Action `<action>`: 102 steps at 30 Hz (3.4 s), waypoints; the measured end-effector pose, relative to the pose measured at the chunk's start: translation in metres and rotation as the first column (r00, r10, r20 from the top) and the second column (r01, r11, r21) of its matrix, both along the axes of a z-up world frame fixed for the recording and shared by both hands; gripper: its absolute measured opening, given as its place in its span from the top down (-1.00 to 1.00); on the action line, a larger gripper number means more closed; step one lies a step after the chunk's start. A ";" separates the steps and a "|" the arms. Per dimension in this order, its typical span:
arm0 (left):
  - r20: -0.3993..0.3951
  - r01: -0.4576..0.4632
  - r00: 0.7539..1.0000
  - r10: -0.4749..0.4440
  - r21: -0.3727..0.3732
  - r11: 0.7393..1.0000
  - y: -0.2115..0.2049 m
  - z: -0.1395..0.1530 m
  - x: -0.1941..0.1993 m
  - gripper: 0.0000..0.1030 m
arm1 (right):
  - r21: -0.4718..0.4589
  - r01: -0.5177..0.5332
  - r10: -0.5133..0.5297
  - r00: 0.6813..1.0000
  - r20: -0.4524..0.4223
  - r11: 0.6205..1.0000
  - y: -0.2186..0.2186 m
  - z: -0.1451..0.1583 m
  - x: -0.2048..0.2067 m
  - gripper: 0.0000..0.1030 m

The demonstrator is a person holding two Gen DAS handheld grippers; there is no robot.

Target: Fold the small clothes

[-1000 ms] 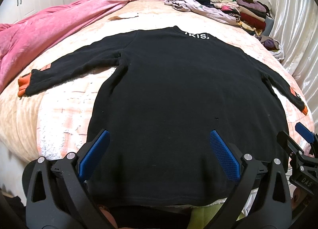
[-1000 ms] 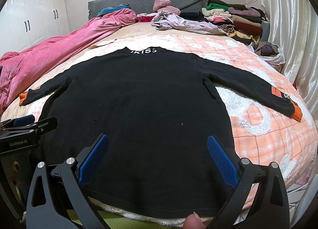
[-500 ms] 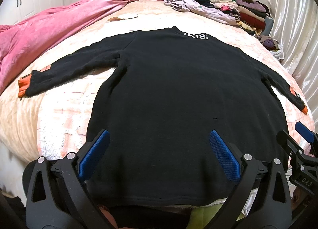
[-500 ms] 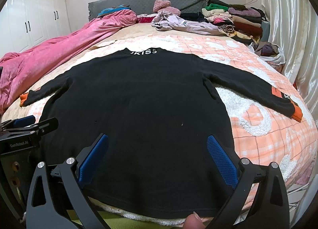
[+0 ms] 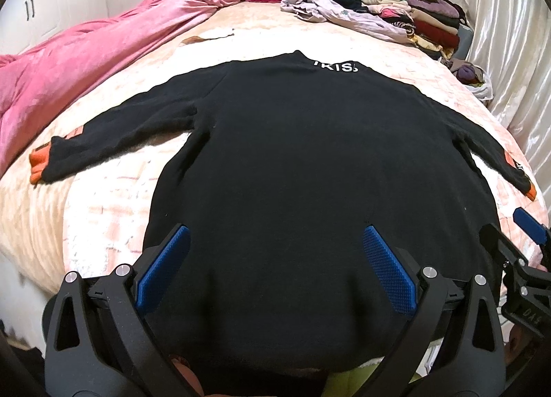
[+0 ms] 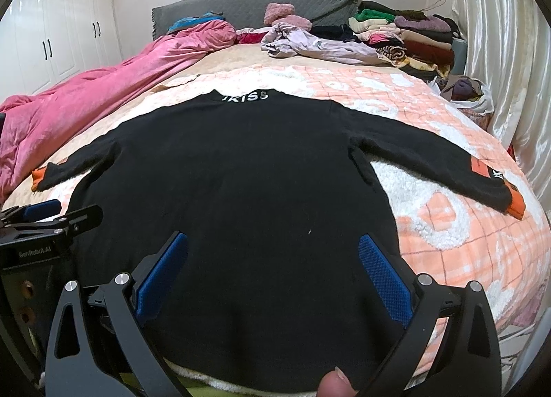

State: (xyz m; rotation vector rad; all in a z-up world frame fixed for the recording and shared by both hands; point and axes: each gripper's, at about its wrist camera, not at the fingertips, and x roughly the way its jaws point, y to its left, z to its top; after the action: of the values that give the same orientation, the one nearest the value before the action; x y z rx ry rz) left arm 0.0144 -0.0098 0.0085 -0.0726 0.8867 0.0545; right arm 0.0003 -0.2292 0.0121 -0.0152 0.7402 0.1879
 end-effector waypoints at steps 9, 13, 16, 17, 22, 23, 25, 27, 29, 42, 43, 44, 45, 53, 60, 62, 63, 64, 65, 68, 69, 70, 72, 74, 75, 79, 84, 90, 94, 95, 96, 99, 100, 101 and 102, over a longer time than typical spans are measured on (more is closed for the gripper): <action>-0.019 0.014 1.000 -0.013 0.018 1.000 -0.012 -0.002 0.021 -0.83 | 0.002 0.052 -0.052 0.998 0.017 0.999 -0.021 0.004 0.023 -0.92; -0.025 0.023 0.999 -0.022 0.025 0.999 -0.018 -0.002 0.031 -0.83 | 0.003 0.089 -0.089 0.996 0.021 0.996 -0.036 0.004 0.034 -0.92; -0.030 0.028 0.999 -0.028 0.030 0.999 -0.022 -0.003 0.039 -0.83 | 0.004 0.119 -0.120 0.992 0.026 0.993 -0.049 0.004 0.042 -0.92; -0.032 0.030 0.999 -0.030 0.029 0.999 -0.023 -0.003 0.043 -0.83 | 0.003 0.128 -0.128 0.991 0.027 0.992 -0.054 0.004 0.043 -0.92; -0.045 0.040 0.998 -0.039 0.016 0.999 -0.026 -0.006 0.059 -0.83 | 0.004 0.200 -0.200 0.979 0.027 0.980 -0.079 0.001 0.058 -0.92; -0.048 0.045 0.998 -0.044 0.015 0.999 -0.026 -0.006 0.062 -0.83 | 0.007 0.213 -0.213 0.977 0.027 0.977 -0.084 0.000 0.061 -0.92; -0.052 0.048 0.998 -0.047 0.019 0.999 -0.028 -0.007 0.069 -0.83 | 0.008 0.244 -0.244 0.969 0.027 0.970 -0.096 -0.001 0.065 -0.92; -0.056 0.050 0.997 -0.049 0.018 0.999 -0.029 -0.008 0.077 -0.83 | 0.009 0.278 -0.279 0.960 0.029 0.960 -0.107 -0.001 0.070 -0.92; -0.058 0.051 0.997 -0.050 0.013 0.999 -0.029 -0.009 0.083 -0.83 | 0.007 0.309 -0.310 0.950 0.035 0.951 -0.121 -0.001 0.075 -0.92; -0.073 0.105 0.992 -0.107 -0.027 0.994 -0.044 -0.013 0.130 -0.83 | -0.033 0.548 -0.547 0.836 0.040 0.836 -0.229 0.000 0.094 -0.92; -0.071 0.111 0.991 -0.112 -0.026 0.994 -0.046 -0.013 0.135 -0.83 | -0.034 0.563 -0.562 0.826 0.036 0.825 -0.238 0.000 0.095 -0.92; -0.074 0.115 0.990 -0.117 -0.024 0.993 -0.047 -0.013 0.141 -0.83 | -0.040 0.583 -0.582 0.813 0.032 0.812 -0.248 -0.001 0.096 -0.92; -0.074 0.118 0.990 -0.119 -0.024 0.993 -0.048 -0.012 0.146 -0.83 | -0.045 0.594 -0.593 0.805 0.027 0.803 -0.257 -0.001 0.098 -0.92; -0.063 0.109 0.992 -0.108 0.003 0.994 -0.052 -0.013 0.180 -0.83 | -0.007 0.651 -0.648 0.755 -0.101 0.759 -0.317 -0.024 0.112 -0.92; -0.075 0.074 0.994 -0.076 -0.019 0.997 -0.043 -0.023 0.206 -0.83 | 0.161 0.672 -0.631 0.737 -0.243 0.723 -0.352 -0.049 0.117 -0.91; -0.064 0.053 0.997 -0.052 0.015 0.998 -0.041 -0.026 0.212 -0.83 | 0.185 0.678 -0.631 0.732 -0.258 0.711 -0.359 -0.052 0.120 -0.90; -0.061 0.045 0.997 -0.044 0.022 0.999 -0.039 -0.027 0.214 -0.83 | 0.191 0.679 -0.631 0.732 -0.257 0.709 -0.360 -0.053 0.120 -0.80; -0.057 0.039 0.998 -0.037 0.022 0.999 -0.037 -0.028 0.216 -0.83 | 0.190 0.681 -0.633 0.730 -0.257 0.708 -0.361 -0.052 0.120 -0.66; -0.056 0.033 0.998 -0.032 0.021 0.999 -0.035 -0.030 0.217 -0.83 | 0.185 0.683 -0.636 0.728 -0.256 0.707 -0.363 -0.053 0.121 -0.29; -0.054 0.030 0.998 -0.029 0.018 0.999 -0.030 -0.036 0.219 -0.83 | 0.194 0.681 -0.632 0.729 -0.263 0.706 -0.365 -0.052 0.123 0.11; -0.054 0.031 0.998 -0.030 0.019 0.999 -0.028 -0.038 0.218 -0.83 | 0.199 0.673 -0.624 0.738 -0.258 0.713 -0.364 -0.051 0.123 0.33; -0.056 0.035 0.998 -0.034 0.017 0.999 -0.027 -0.040 0.218 -0.83 | 0.214 0.660 -0.611 0.749 -0.255 0.720 -0.363 -0.051 0.124 0.41; -0.060 0.039 0.997 -0.038 0.007 0.999 -0.025 -0.044 0.218 -0.83 | 0.221 0.646 -0.601 0.762 -0.241 0.731 -0.358 -0.048 0.124 0.55; -0.056 0.049 0.997 -0.049 -0.004 0.999 -0.023 -0.045 0.218 -0.83 | 0.223 0.630 -0.595 0.776 -0.209 0.744 -0.351 -0.042 0.124 0.59; -0.051 0.051 0.997 -0.052 -0.010 0.999 -0.021 -0.044 0.217 -0.83 | 0.225 0.623 -0.592 0.782 -0.195 0.749 -0.347 -0.037 0.123 0.61; -0.036 0.053 0.998 -0.055 -0.041 0.998 -0.013 -0.041 0.214 -0.83 | 0.250 0.577 -0.562 0.816 -0.136 0.777 -0.324 -0.013 0.126 0.65; -0.019 0.047 0.999 -0.048 -0.059 0.997 -0.001 -0.036 0.210 -0.83 | 0.281 0.461 -0.465 0.883 -0.055 0.842 -0.274 0.027 0.143 0.67; 0.017 0.043 0.999 -0.042 -0.086 0.995 0.013 -0.024 0.204 -0.83 | 0.325 0.268 -0.287 0.958 0.010 0.907 -0.193 0.062 0.173 0.67; 0.030 0.038 0.999 -0.036 -0.091 0.995 0.019 -0.020 0.200 -0.83 | 0.347 0.135 -0.151 0.988 0.021 0.928 -0.133 0.073 0.197 0.67; 0.031 0.034 0.999 -0.031 -0.093 0.995 0.021 -0.020 0.200 -0.83 | 0.352 0.116 -0.130 0.991 0.017 0.929 -0.121 0.074 0.201 0.67; 0.033 0.027 0.999 -0.023 -0.098 0.995 0.024 -0.019 0.199 -0.83 | 0.356 0.089 -0.099 0.995 0.009 0.930 -0.105 0.074 0.208 0.67; 0.034 0.013 0.999 -0.010 -0.110 0.994 0.032 -0.019 0.199 -0.83 | 0.357 0.024 -0.025 1.000 -0.004 0.934 -0.068 0.073 0.221 0.67; 0.035 0.006 0.999 -0.002 -0.112 0.994 0.035 -0.019 0.199 -0.83 | 0.361 0.006 -0.003 1.000 -0.009 0.933 -0.058 0.072 0.224 0.67; 0.035 -0.001 0.999 0.005 -0.113 0.994 0.037 -0.018 0.199 -0.83 | 0.368 -0.012 0.019 1.000 -0.016 0.930 -0.046 0.071 0.228 0.67; 0.034 -0.008 0.999 0.012 -0.116 0.993 0.040 -0.019 0.199 -0.83 | 0.375 -0.033 0.044 0.999 -0.021 0.926 -0.034 0.071 0.231 0.67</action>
State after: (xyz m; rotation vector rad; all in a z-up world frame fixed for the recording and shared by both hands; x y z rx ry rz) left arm 0.2133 0.0299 -0.0102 -0.1859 0.8550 0.0106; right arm 0.2315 -0.2629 0.0828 0.3389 0.7238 0.3661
